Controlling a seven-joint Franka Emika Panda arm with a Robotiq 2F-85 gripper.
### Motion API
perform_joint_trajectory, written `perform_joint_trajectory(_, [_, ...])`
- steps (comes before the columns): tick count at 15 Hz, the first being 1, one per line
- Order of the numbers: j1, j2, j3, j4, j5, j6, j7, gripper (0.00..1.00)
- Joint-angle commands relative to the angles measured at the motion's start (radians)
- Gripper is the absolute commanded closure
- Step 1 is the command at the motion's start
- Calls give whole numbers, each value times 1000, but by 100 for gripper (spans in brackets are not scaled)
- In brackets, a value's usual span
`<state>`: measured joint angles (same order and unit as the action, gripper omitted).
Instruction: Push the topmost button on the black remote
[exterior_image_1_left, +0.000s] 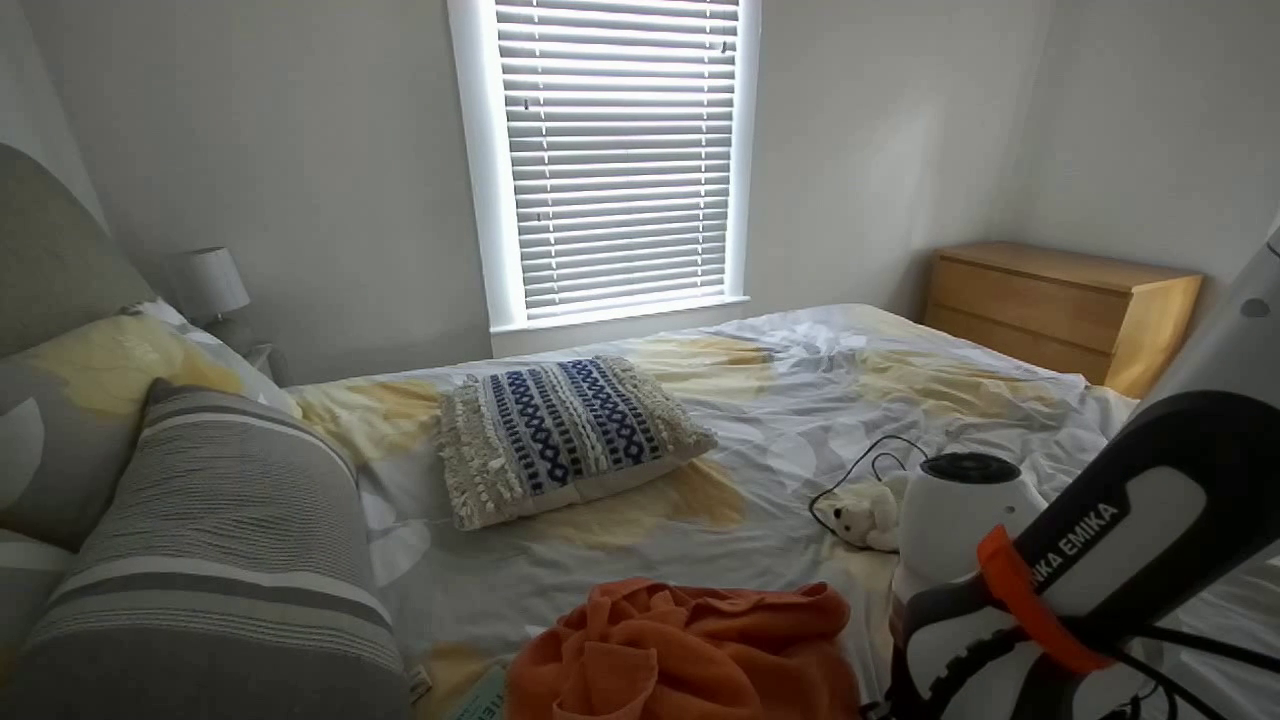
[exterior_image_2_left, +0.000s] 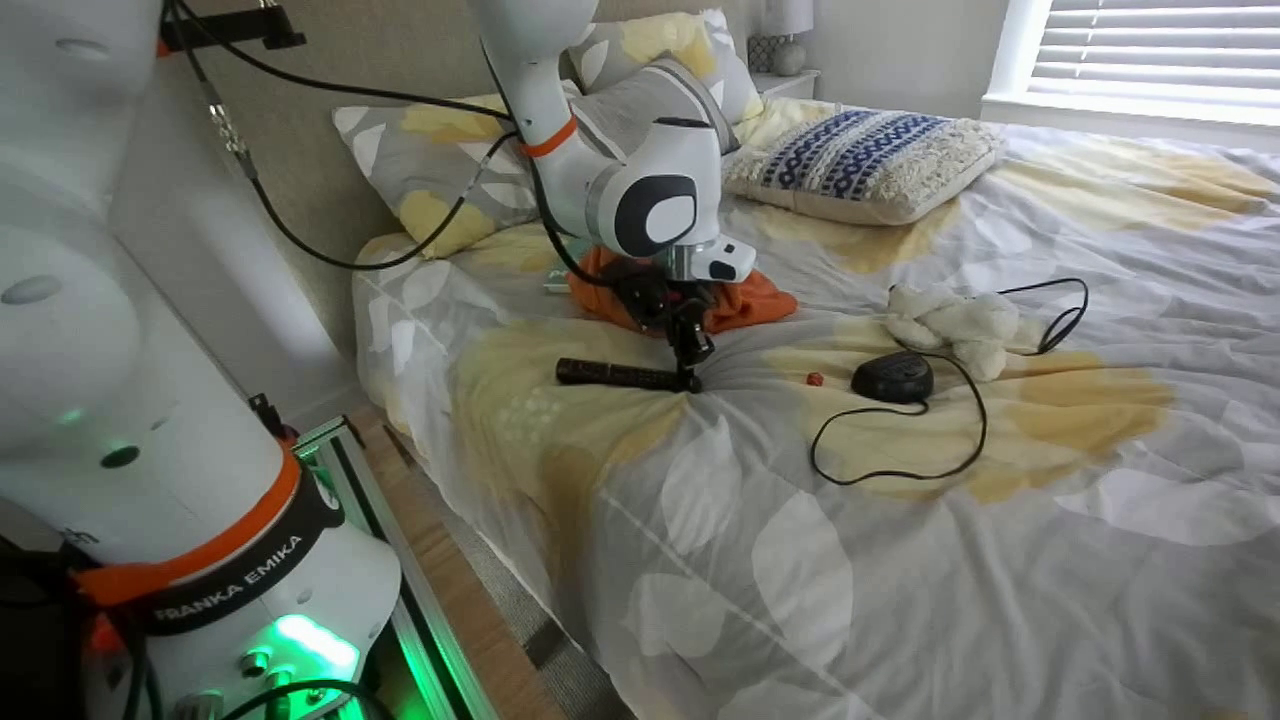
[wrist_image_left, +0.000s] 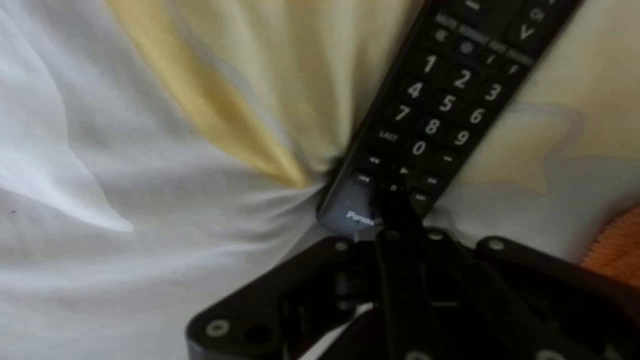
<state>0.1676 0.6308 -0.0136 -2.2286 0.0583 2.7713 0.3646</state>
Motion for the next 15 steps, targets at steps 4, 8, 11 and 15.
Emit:
perform_joint_trajectory(4, [-120,119,144,60,109,-69,-178,100])
perform_joint_trajectory(8, [-134,143,146,93,110,-128,-217,100])
perform_joint_trajectory(11, [-138,156,147,120,110,-173,-238,100])
perform_joint_trajectory(15, [-128,161,132,143,105,-214,-235,100])
